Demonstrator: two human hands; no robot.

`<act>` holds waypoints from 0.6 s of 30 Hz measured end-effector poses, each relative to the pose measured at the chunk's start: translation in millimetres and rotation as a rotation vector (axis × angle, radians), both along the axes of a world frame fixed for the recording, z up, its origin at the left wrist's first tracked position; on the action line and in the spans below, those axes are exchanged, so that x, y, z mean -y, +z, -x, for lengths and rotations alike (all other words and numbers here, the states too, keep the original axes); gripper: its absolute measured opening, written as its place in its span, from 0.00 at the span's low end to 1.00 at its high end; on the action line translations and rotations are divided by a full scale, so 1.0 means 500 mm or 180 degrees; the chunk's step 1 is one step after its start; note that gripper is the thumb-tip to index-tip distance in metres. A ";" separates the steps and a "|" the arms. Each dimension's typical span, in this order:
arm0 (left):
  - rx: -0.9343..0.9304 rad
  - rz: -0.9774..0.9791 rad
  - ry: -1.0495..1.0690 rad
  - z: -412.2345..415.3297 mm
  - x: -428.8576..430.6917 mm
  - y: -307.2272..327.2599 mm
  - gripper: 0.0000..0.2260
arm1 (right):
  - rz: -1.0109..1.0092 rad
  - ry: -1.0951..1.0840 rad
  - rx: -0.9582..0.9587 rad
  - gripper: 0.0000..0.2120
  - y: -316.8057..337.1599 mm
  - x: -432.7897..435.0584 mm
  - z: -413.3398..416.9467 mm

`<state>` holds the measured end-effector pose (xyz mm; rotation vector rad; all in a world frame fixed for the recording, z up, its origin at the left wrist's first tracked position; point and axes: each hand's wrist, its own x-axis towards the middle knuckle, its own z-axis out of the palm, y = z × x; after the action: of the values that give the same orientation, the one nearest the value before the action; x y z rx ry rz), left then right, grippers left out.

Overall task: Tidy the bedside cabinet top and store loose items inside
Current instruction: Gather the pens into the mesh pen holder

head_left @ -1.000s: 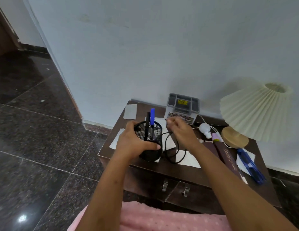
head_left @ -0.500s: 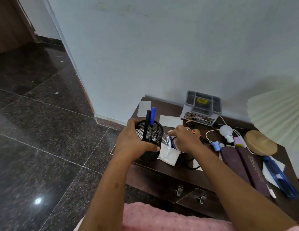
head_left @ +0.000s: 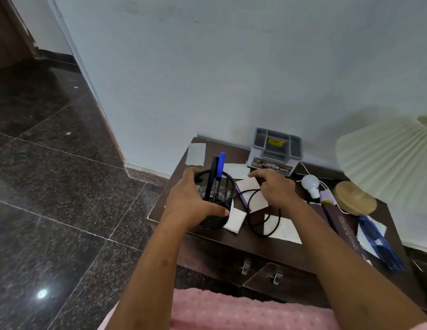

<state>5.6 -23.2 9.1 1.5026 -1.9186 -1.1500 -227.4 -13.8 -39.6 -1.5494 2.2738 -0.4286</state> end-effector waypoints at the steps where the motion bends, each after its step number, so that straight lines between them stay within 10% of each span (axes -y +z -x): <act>1: -0.0031 0.0011 -0.0076 0.011 -0.006 0.001 0.38 | 0.0043 -0.0112 0.0106 0.24 0.006 -0.005 0.018; 18: -0.0090 0.0437 -0.0750 0.171 -0.097 -0.008 0.41 | -0.0203 -0.0763 -0.0601 0.17 -0.007 -0.060 0.215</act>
<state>-80.0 25.1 5.0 1.2075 -2.1517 -1.1032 -334.8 16.3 -43.0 -1.3417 2.6045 -0.2774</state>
